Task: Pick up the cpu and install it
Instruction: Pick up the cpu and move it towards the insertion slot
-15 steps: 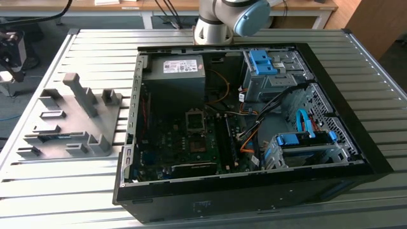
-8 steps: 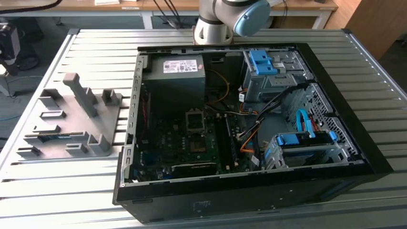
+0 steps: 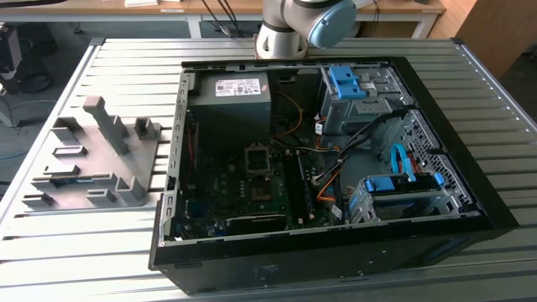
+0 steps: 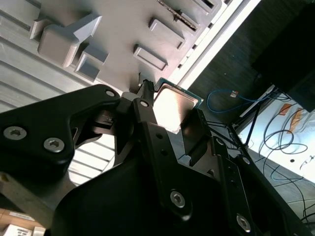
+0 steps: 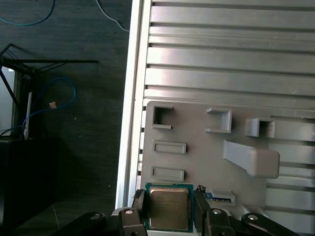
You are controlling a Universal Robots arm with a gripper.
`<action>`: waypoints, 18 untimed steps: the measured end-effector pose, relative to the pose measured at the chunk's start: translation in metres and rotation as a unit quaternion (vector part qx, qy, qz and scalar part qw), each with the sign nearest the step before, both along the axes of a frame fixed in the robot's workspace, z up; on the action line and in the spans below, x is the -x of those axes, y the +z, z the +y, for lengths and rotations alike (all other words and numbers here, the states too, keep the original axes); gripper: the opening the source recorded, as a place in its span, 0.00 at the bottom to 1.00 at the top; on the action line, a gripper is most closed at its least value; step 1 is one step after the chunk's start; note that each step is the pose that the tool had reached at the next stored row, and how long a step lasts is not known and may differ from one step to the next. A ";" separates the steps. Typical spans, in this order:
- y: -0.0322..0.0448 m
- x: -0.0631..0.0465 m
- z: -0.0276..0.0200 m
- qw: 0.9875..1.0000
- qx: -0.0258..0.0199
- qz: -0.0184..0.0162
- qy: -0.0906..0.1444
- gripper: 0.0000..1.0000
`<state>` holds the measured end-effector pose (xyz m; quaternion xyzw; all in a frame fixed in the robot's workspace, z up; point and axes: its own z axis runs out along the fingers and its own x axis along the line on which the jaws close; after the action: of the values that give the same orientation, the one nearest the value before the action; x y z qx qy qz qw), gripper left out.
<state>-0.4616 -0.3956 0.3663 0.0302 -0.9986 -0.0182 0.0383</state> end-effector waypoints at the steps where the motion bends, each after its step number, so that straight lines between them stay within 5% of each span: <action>1: 0.0001 0.000 0.0000 1.000 0.000 0.000 0.000 0.47; 7: 0.0003 -0.005 0.0000 1.000 0.000 0.000 0.000 0.47; 18: 0.0001 -0.038 0.0000 1.000 0.000 0.000 0.000 0.47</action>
<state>-0.4237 -0.3956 0.3664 0.0302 -0.9986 -0.0182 0.0386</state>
